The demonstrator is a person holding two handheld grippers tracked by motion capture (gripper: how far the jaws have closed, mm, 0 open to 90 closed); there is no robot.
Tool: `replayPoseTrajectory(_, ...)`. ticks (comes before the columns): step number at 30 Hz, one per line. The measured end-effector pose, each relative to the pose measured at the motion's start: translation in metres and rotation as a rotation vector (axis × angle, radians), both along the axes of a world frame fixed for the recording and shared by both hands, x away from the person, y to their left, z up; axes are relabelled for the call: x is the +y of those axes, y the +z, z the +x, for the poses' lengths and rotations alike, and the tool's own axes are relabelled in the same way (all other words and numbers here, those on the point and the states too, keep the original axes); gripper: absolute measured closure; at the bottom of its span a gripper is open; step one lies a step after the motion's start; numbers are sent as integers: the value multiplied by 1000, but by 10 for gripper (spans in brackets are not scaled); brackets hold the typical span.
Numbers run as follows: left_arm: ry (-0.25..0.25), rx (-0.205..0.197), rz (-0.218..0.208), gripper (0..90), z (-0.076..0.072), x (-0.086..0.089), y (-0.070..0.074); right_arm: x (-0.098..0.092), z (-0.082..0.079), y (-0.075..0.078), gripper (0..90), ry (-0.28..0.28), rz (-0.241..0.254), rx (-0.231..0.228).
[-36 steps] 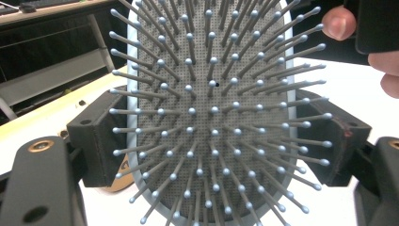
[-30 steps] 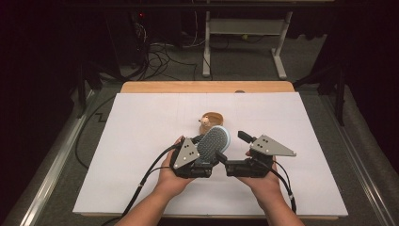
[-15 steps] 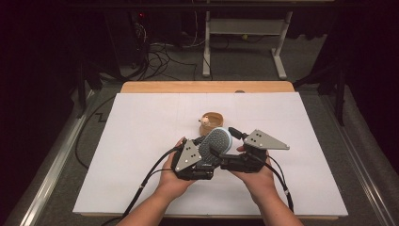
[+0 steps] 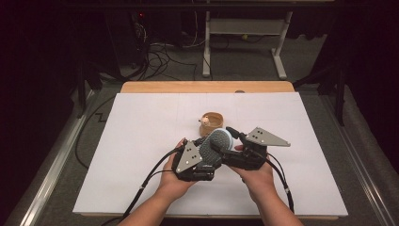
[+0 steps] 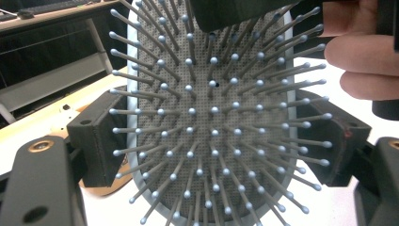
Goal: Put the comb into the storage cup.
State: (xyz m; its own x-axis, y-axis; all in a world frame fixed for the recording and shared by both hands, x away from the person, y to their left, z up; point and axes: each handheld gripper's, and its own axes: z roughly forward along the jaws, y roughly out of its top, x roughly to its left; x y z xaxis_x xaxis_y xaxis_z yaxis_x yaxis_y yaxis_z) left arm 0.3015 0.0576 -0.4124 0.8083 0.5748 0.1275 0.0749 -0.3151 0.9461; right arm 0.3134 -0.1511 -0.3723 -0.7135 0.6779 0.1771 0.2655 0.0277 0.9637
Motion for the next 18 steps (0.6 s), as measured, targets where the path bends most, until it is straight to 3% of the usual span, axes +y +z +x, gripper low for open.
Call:
replayPoseTrajectory(10,7,-6,1,199,0,0,0,0,1,-3,372,50,38,24)
replayPoseTrajectory(18,14,-9,1,199,0,0,1,-1,2,-4,397,62,66,57)
